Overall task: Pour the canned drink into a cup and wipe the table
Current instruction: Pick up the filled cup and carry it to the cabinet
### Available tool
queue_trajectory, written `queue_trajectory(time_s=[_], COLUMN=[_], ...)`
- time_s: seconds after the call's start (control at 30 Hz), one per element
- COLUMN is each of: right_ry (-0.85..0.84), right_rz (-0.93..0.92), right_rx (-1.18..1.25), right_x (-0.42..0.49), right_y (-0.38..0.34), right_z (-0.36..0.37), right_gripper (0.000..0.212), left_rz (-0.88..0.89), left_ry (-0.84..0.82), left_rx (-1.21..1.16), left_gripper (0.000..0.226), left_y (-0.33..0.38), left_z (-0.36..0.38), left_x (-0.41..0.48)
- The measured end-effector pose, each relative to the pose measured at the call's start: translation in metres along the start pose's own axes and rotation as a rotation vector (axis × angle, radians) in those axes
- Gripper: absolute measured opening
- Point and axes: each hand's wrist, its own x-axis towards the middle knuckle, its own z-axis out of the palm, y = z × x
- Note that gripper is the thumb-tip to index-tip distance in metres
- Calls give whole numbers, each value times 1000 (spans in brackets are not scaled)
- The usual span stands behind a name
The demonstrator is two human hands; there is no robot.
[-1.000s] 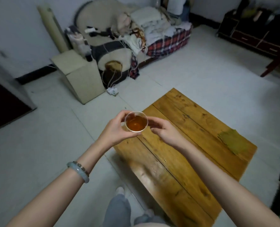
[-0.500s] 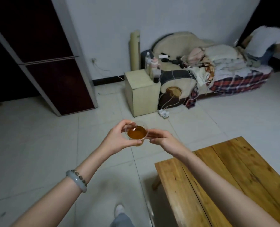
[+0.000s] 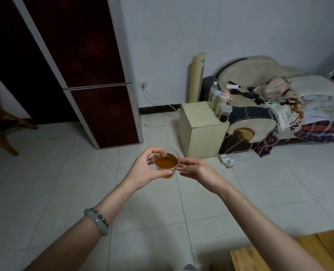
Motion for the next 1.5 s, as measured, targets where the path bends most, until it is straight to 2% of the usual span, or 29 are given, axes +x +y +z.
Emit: queue_trajectory(time_s=[0.07,0.17,0.27,0.37,0.5,0.83,1.13,1.5], right_ry=[-18,-42,-51,-83,-108,-120,-65,180], right_rz=[16,19,26,18,11,37,51,13], right_rx=[-3,-14,-21,-43,-69,-74,-103,-52], right_x=[26,67,113,162,232,378,494,650], right_y=[-5,-11,-17,-31,-54,-117,-145,-187], right_z=[-6,-17,-32,-50,-77,-131,-164,-187], right_gripper=[45,31,30,38,28,37,31,34], left_rz=[-8,-24,-20,-11,-36,-19,17,62], left_ry=[8,17,16,19,47,118,29,-208], left_rx=[-2,-15,-9,21,35,-17,-17,-22], left_gripper=[60,59,58,60,66,58,63,62], left_y=[-7,-17,-26,-34,-43,-51,-82,-112], left_z=[-9,-19,-29,-38,-50,-80,-114,-178], left_x=[20,54,97,148,219,379,508,712])
